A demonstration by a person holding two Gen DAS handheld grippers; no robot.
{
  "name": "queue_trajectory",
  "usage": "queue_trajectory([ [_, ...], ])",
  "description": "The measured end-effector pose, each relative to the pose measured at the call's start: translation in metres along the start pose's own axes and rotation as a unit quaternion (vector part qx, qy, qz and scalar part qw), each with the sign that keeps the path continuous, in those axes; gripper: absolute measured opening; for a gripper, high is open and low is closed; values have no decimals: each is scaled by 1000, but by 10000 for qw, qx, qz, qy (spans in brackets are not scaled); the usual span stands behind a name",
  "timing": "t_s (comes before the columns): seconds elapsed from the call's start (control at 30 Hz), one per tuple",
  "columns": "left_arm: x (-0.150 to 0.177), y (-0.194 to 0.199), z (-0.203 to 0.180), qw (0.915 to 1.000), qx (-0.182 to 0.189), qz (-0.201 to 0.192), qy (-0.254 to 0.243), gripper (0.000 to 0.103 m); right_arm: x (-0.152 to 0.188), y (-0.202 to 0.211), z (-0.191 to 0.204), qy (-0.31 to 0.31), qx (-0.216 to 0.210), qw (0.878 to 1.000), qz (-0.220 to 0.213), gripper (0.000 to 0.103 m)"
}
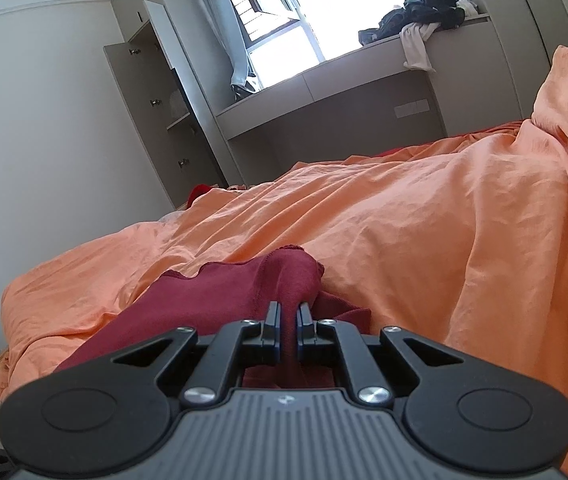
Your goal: Fold small clothes
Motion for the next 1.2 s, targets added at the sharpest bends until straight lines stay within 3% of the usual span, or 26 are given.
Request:
queue_trajectory([
  [0.3, -3, 7, 6, 9996, 152, 80, 203, 30, 2, -2, -2, -45, 11, 10000, 29, 9],
  [0.47, -6, 22, 10, 9985, 316, 86, 445, 43, 4, -1, -5, -80, 46, 10000, 29, 11],
  [0.53, -9, 35, 14, 9983, 305, 14, 495, 55, 5, 0, -7, -97, 62, 9999, 32, 11],
  [0.7, -18, 63, 30, 9988, -138, -156, 441, 71, 4, 0, -9, -112, 131, 9998, 30, 11],
  [0.93, -23, 84, 76, 9918, -900, -289, 863, 97, 7, 2, -12, -146, 250, 9996, 22, 14],
  [1.03, -20, 87, 99, 9869, -1212, -166, 1052, 102, 8, 5, -11, -98, 352, 9993, -9, 20],
  [1.2, -5, 93, 133, 9785, -1563, 26, 1344, 102, 8, 14, -7, 126, 594, 9981, -114, 31],
])
Point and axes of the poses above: each gripper's, at about its wrist camera, not at the fingertips, and y roughly against the way its jaws point, z to its left, x to its underside, the point moved 4 cm from there along -y, roughly the way its jaws point, and after that the axes turned 5 degrees about x, right-handed, at the moved point
